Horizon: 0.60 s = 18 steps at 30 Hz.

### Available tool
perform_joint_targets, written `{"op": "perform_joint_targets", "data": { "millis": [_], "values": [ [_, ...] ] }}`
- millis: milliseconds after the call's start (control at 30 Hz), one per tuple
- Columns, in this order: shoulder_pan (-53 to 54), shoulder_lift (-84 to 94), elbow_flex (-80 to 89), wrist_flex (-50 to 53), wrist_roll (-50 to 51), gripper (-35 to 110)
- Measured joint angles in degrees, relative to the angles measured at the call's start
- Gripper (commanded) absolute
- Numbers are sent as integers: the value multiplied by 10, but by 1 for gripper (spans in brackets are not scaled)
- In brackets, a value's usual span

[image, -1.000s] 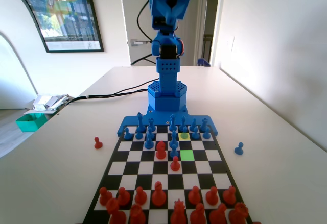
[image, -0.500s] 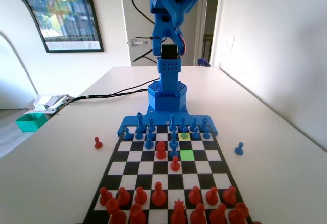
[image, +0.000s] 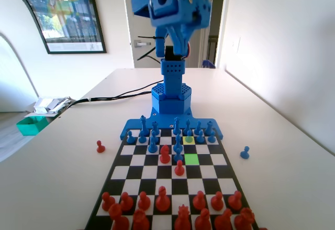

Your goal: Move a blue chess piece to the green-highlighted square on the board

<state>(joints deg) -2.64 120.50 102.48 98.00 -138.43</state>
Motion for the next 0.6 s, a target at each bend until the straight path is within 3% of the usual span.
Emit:
{"op": "perform_joint_targets", "data": {
  "millis": [600],
  "values": [
    [26,-91,265,-290,-239,1]
  ]
}}
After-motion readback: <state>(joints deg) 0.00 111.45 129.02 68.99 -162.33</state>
